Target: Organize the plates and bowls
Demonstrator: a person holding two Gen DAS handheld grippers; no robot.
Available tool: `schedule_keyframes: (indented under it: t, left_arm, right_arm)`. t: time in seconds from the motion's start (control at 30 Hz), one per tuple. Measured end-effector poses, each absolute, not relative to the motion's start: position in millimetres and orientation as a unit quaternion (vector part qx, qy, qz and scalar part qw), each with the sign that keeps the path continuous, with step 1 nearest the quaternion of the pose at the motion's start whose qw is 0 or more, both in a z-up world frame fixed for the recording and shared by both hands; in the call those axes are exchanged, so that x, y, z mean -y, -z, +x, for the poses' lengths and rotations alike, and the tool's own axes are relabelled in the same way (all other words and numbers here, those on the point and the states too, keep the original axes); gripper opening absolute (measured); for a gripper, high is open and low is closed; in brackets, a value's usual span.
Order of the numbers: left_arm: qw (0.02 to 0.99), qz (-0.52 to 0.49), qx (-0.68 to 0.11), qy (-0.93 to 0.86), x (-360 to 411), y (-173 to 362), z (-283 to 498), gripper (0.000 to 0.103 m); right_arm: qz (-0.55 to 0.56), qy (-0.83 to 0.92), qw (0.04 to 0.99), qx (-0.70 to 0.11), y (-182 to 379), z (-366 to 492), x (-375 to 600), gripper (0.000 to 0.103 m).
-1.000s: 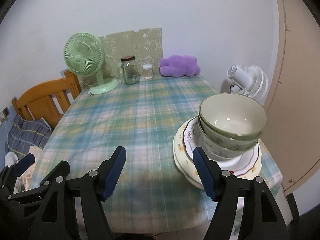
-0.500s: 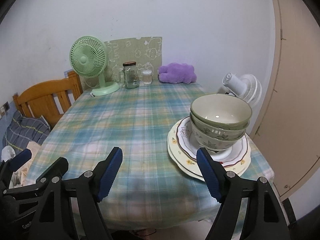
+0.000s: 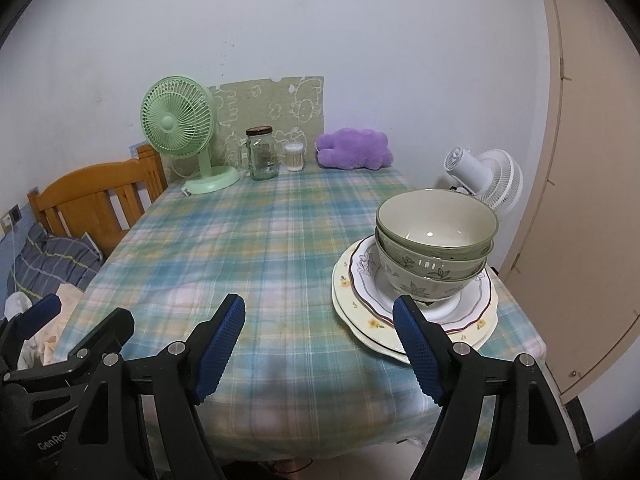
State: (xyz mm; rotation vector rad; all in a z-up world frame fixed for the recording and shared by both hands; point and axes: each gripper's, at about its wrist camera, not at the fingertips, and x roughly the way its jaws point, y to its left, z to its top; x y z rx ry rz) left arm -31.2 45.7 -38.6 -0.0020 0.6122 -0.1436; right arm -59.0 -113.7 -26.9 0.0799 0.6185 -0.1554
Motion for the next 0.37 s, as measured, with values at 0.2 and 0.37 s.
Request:
schedule_keyframes:
  t: [0.2,0.37]
  left_arm:
    - [0.949,0.005,-0.305,0.075,-42.9,40.3,-32.5,0.103]
    - [0.948,0.007,-0.309,0.077,-42.1,42.3,-34.2,0.103]
  right_arm:
    - [0.043,0.081,0.947,-0.307,27.7,-62.2,116.4,0.079]
    - [0.048,0.086,0.945,-0.311,29.3,-65.1,120.3,0.079]
